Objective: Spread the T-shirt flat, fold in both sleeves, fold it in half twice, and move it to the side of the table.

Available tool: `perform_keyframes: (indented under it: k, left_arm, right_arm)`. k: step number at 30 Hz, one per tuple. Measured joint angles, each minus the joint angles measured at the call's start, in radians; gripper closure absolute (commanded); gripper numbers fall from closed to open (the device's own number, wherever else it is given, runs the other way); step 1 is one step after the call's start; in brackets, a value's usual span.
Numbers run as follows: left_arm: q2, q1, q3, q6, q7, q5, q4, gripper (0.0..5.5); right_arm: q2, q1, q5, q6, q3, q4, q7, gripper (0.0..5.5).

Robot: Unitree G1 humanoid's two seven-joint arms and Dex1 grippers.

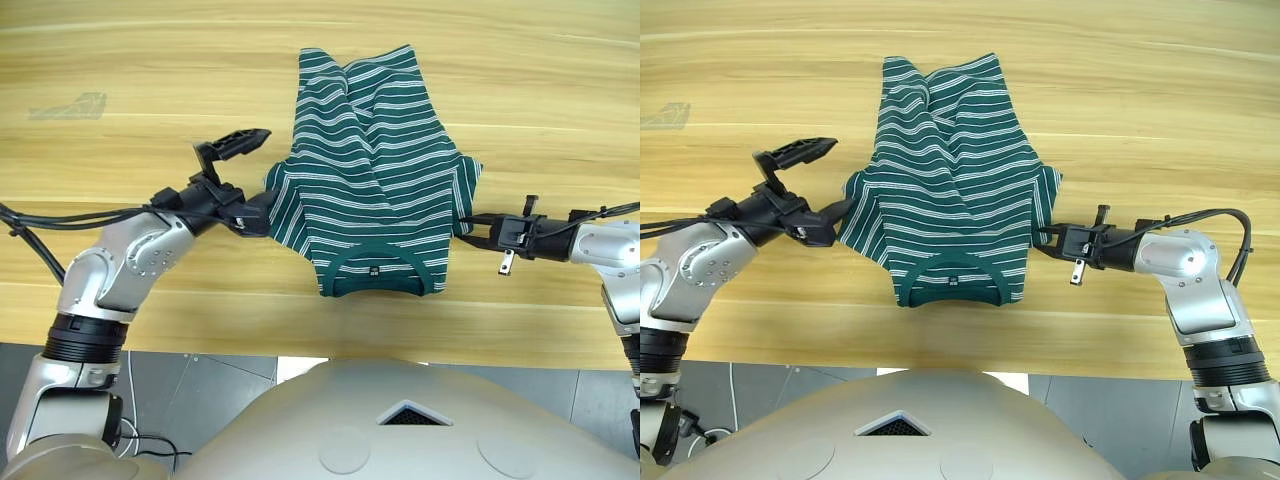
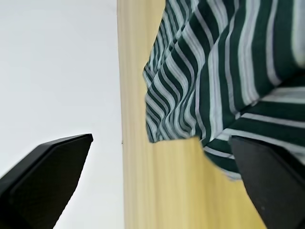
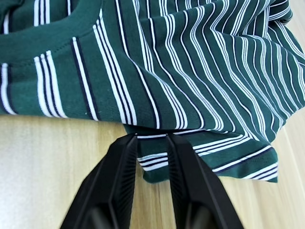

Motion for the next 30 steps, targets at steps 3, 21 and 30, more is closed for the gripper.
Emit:
perform_keyframes:
  k: [3, 21, 30]
  left_arm:
    - [-0.008, 0.002, -0.021, -0.007, 0.0, 0.007, 0.014, 0.21]
    - [-0.041, -0.015, -0.1, -0.058, 0.039, 0.03, 0.127, 0.19]
    - [-0.033, -0.015, -0.096, -0.067, 0.055, 0.031, 0.145, 0.19]
  right_arm:
    - [0.0, -0.011, -0.004, -0.007, 0.005, 0.023, 0.001, 4.39]
    - [-0.016, -0.027, -0.081, -0.053, 0.035, 0.103, -0.038, 5.48]
    - [-0.028, -0.017, -0.079, -0.053, 0.052, 0.101, -0.033, 5.48]
